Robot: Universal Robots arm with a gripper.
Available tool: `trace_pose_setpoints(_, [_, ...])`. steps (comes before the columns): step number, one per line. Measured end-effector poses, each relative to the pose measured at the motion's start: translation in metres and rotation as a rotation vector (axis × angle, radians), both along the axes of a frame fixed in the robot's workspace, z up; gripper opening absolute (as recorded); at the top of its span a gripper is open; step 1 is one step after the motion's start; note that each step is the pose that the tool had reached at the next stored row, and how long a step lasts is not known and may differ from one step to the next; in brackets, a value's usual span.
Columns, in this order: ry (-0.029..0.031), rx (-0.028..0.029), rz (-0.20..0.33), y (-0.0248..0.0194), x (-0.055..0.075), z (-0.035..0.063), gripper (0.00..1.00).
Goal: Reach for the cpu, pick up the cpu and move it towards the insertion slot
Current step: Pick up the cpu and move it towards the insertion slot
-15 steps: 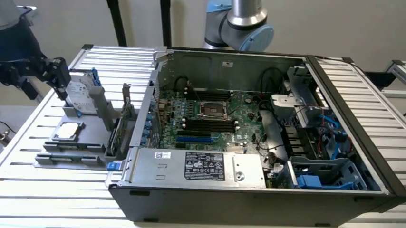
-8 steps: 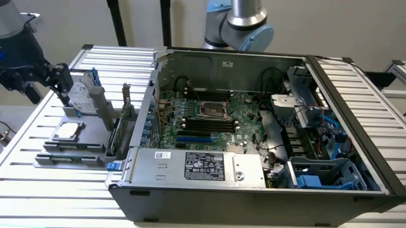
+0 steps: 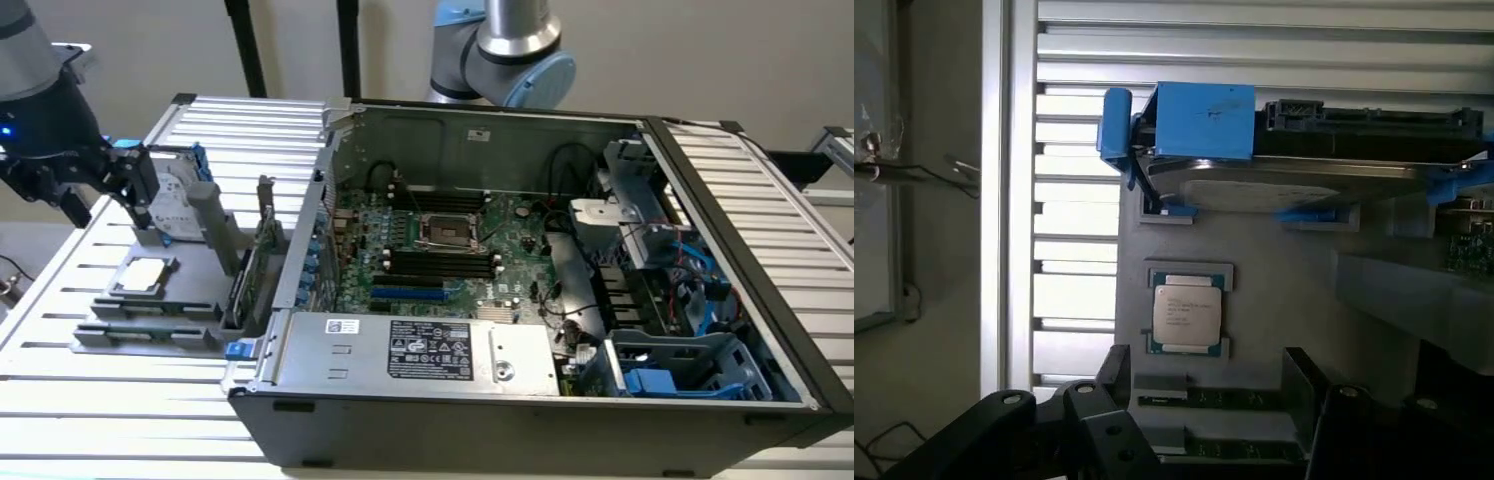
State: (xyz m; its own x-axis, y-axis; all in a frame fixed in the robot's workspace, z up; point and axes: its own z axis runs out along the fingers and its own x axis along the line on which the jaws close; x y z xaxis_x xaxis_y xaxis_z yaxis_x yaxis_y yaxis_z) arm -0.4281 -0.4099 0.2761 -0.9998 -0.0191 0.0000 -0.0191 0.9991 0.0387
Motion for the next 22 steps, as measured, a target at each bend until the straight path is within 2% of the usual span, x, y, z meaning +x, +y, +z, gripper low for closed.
trace_pose_setpoints(22, [-0.0001,0.0001,-0.012,-0.0001,-0.005,-0.0401,0.71])
